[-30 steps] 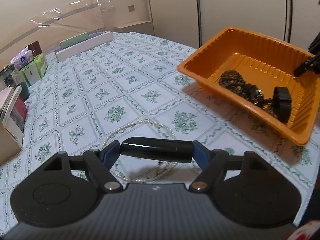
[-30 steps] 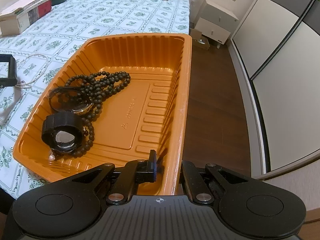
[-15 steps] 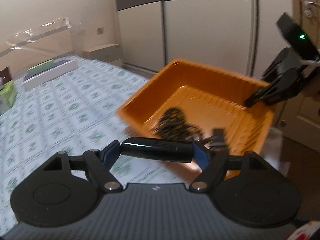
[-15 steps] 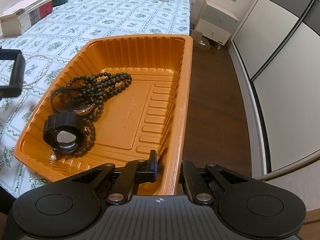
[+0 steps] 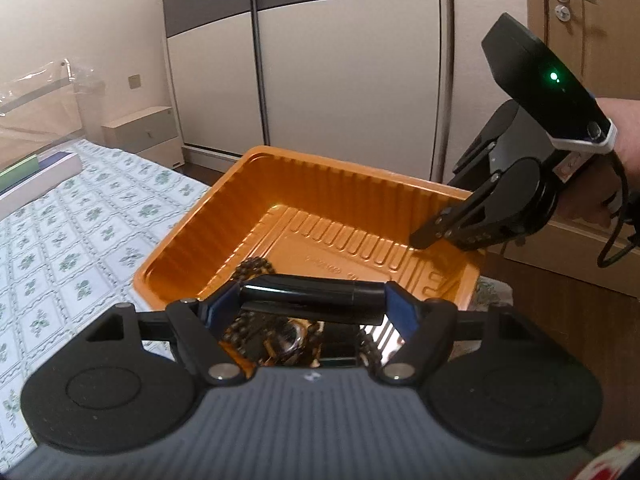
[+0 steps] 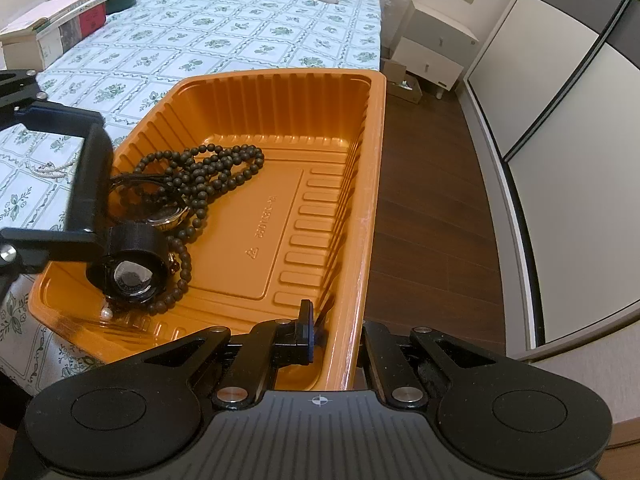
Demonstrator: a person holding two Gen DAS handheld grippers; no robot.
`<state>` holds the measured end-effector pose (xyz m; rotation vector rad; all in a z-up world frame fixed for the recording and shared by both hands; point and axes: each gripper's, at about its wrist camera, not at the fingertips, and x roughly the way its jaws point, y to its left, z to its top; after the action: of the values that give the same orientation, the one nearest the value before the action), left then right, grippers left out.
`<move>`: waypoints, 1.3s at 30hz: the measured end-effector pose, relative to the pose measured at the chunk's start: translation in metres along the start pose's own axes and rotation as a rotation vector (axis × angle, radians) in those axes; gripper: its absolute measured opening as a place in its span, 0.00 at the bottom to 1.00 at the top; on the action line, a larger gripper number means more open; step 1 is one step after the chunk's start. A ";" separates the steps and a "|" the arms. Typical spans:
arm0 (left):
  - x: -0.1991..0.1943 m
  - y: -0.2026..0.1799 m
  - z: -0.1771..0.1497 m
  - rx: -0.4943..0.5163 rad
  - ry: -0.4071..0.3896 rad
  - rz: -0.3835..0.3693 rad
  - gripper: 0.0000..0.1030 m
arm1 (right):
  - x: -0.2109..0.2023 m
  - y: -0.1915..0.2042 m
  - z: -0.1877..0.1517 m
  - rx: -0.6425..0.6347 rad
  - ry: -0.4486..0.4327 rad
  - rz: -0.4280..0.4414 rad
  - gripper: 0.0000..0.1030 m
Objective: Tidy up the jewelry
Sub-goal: 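Carry the black cylinder with the left gripper and release it into the tray, then move the left gripper back over the pearl necklace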
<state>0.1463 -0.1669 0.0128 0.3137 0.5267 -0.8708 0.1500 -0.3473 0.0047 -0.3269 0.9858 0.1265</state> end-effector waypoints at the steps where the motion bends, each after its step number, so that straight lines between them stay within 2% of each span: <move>1: 0.002 -0.001 0.001 0.001 0.002 -0.004 0.73 | 0.000 0.001 0.000 0.000 0.000 0.000 0.04; 30: 0.024 -0.006 0.005 0.010 0.034 -0.032 0.74 | 0.001 0.001 0.000 -0.002 0.002 0.004 0.04; 34: 0.024 -0.006 0.006 0.006 0.036 -0.031 0.82 | 0.001 0.001 0.000 -0.003 0.003 0.004 0.04; 39: 0.011 0.000 0.001 -0.010 0.017 -0.009 0.82 | 0.002 0.001 0.000 -0.002 0.003 0.007 0.04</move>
<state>0.1525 -0.1741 0.0078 0.3104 0.5486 -0.8745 0.1507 -0.3461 0.0030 -0.3258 0.9902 0.1331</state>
